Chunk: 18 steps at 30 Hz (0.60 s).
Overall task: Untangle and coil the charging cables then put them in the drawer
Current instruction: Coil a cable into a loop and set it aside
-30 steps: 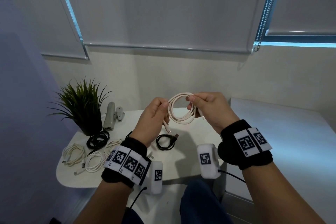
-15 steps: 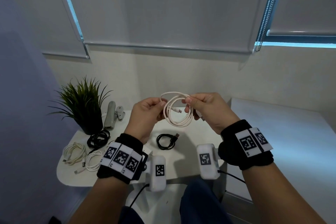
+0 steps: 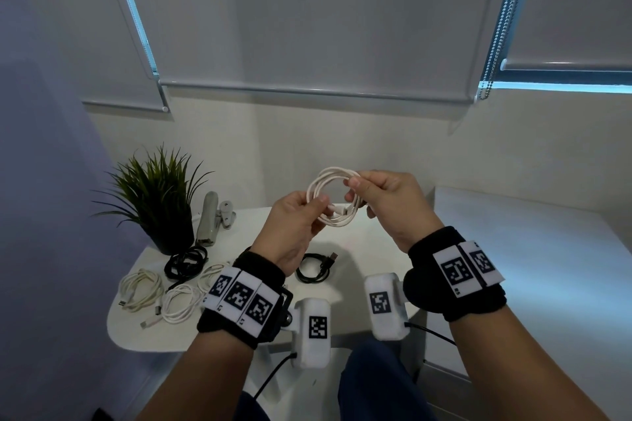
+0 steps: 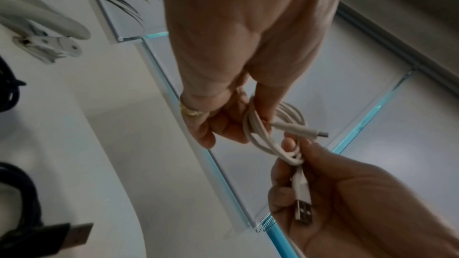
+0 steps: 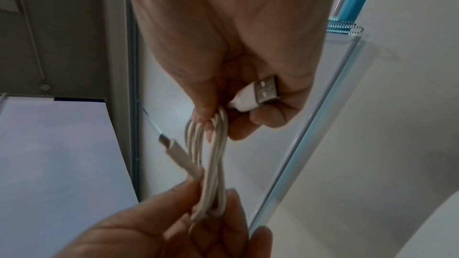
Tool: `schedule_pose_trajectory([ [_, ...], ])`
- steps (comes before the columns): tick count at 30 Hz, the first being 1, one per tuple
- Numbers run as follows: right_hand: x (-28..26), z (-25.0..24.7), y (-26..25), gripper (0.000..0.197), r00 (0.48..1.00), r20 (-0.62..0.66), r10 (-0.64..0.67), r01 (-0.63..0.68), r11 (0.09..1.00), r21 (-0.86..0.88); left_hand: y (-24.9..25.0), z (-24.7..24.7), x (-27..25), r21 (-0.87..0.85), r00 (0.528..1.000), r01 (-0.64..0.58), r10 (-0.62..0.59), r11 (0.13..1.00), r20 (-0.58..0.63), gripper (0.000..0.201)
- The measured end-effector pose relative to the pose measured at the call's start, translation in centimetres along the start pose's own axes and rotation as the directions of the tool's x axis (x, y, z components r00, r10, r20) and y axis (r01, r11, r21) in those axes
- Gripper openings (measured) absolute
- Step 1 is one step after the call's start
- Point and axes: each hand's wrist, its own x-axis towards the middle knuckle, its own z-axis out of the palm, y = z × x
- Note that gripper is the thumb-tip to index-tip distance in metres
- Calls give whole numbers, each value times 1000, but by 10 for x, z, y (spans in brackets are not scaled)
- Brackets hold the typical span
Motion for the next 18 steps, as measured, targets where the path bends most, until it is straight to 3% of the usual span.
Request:
schedule_pose_trajectory([
  [4, -3, -3, -3, 15, 994, 105, 11, -14, 1000, 23, 0, -4, 1, 108, 1000, 14, -16, 994, 17, 19],
  [8, -2, -5, -3, 14, 996, 91, -3, 1, 1000, 20, 1, -5, -2, 176, 996, 57, -69, 983, 64, 23],
  [13, 3, -6, 0, 20, 1000, 20, -10, 8, 994, 108, 4, -5, -11, 153, 957, 125, -159, 980, 242, 15],
  [18, 3, -9, 2, 18, 1000, 12, -17, 15, 994, 110, 8, 0, -15, 68, 927, 244, -253, 967, 277, 10],
])
